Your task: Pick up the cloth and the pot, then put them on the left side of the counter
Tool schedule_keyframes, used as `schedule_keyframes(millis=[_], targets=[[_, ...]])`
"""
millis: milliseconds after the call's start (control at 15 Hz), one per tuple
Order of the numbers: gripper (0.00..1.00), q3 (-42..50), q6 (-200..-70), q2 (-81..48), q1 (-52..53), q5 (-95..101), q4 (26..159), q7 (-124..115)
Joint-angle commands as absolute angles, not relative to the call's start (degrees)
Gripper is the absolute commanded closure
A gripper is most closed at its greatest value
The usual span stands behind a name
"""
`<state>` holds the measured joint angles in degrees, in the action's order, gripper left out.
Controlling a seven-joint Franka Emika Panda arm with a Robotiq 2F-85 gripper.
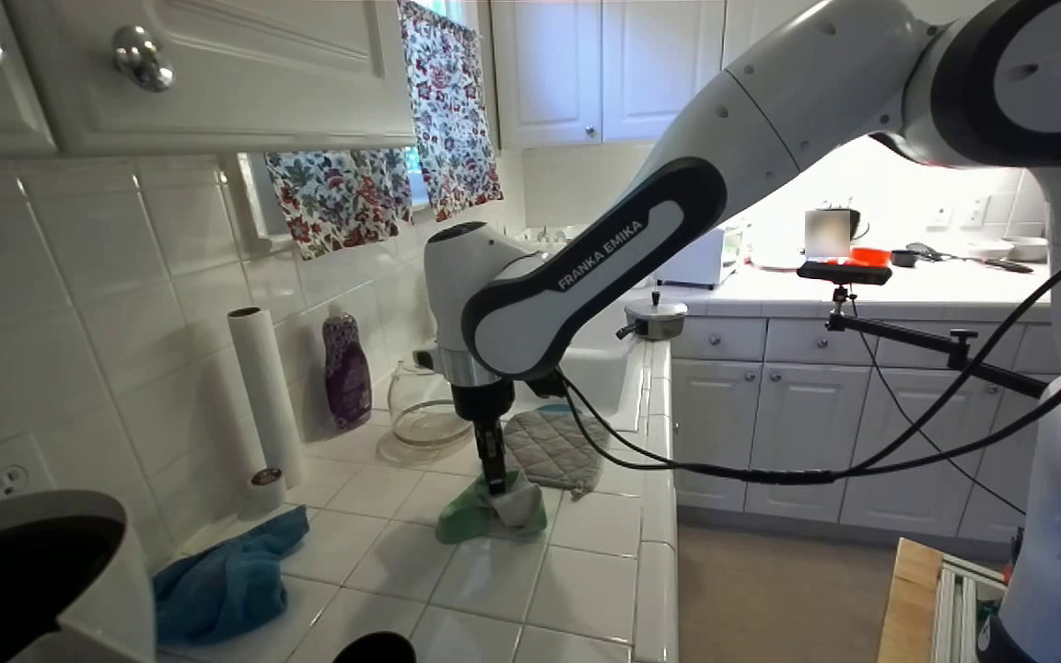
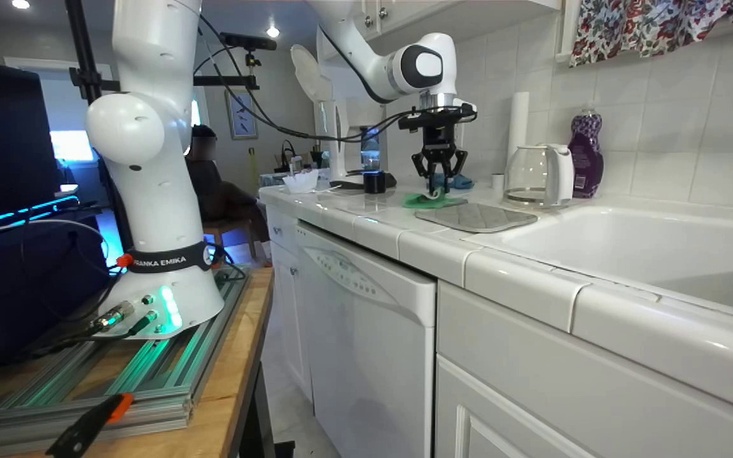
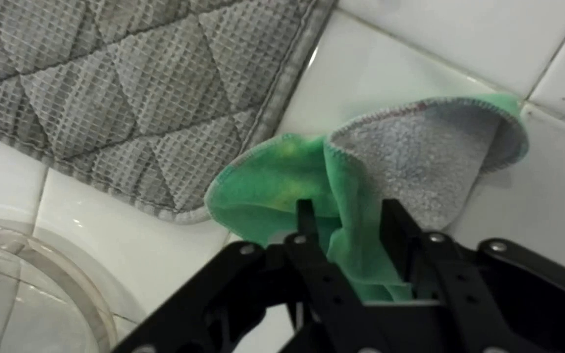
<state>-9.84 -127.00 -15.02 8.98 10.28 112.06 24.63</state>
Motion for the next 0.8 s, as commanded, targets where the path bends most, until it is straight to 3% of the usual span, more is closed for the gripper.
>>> schedule_keyframes(millis=[0, 267, 733], targets=[[0.29, -8.81, -130.35, -10.62, 7.28, 8.37, 115.36, 19.74], [0.02, -5.80, -131.24, -6.25, 4.03, 6.05, 119.69, 14.39], [0.00, 2.54, -129.41, 2.90, -2.90, 7.62, 124.07, 7.37]])
